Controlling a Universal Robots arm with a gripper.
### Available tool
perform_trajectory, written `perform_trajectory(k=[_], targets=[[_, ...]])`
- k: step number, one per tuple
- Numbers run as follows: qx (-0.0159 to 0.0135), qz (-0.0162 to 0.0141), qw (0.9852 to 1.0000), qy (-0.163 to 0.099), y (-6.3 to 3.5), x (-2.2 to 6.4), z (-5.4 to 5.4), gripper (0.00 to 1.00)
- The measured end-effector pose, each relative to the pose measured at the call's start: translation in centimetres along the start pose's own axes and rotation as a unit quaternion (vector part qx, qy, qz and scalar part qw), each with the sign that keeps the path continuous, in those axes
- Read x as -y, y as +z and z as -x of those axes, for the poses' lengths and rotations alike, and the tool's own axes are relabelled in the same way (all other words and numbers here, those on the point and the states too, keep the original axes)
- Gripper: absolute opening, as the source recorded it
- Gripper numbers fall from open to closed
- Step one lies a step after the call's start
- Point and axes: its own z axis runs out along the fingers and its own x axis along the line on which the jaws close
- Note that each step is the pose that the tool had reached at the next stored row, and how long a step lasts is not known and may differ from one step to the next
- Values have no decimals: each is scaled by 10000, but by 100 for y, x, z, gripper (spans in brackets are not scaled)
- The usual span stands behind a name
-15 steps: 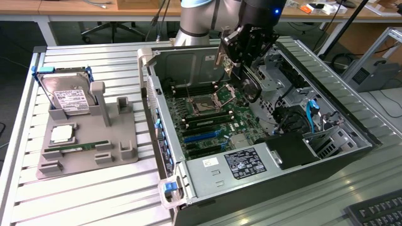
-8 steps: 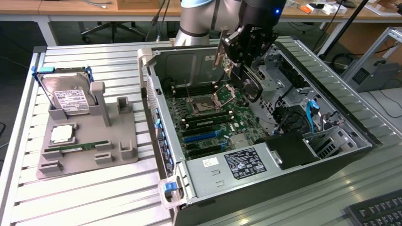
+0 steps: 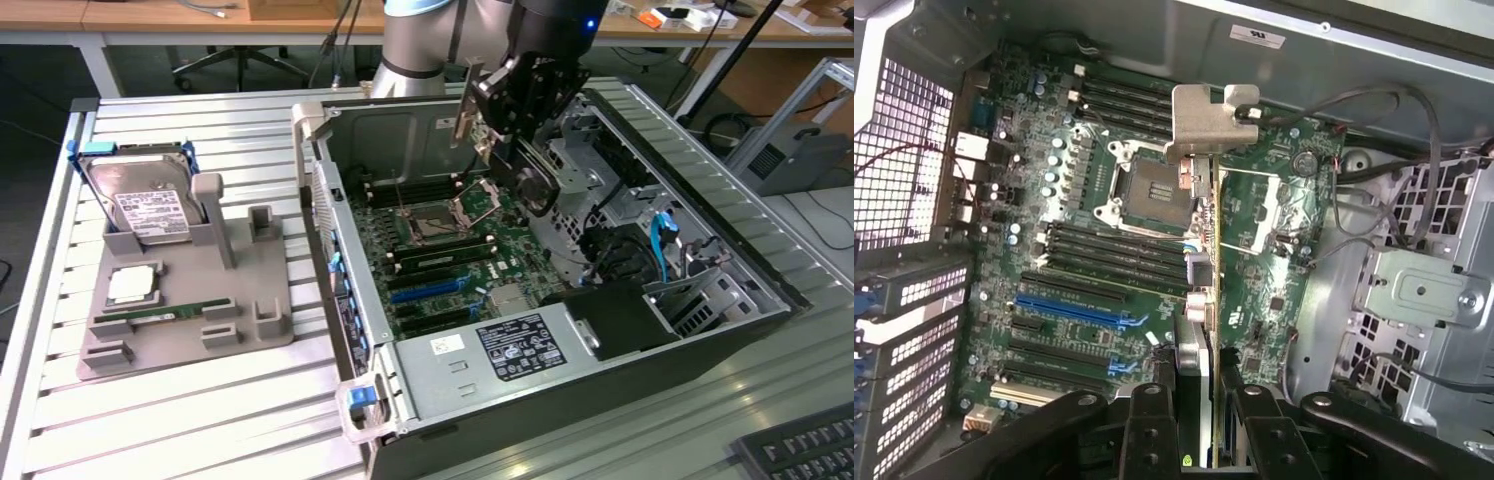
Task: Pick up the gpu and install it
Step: 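Insert the gpu into the slot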
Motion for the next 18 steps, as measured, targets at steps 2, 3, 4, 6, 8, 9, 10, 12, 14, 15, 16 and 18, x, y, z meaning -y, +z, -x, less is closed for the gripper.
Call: perform_trajectory(k=[2,3,4,6,8,9,10,12,14,15,16,18], targets=[[1,1,10000,-45,0,0,0,27],[2,2,10000,-67,0,0,0,27],[3,2,10000,-85,0,0,0,27],[4,4,9999,-128,0,0,0,27],[7,6,9997,-235,0,0,0,27],[9,7,9996,-290,0,0,0,27],[10,8,9995,-325,0,0,0,27],[12,9,9993,-384,0,0,0,27],[13,8,9991,-428,0,0,0,27],[13,8,9990,-448,0,0,0,27],[14,8,9989,-468,0,0,0,27],[15,7,9987,-506,0,0,0,27]])
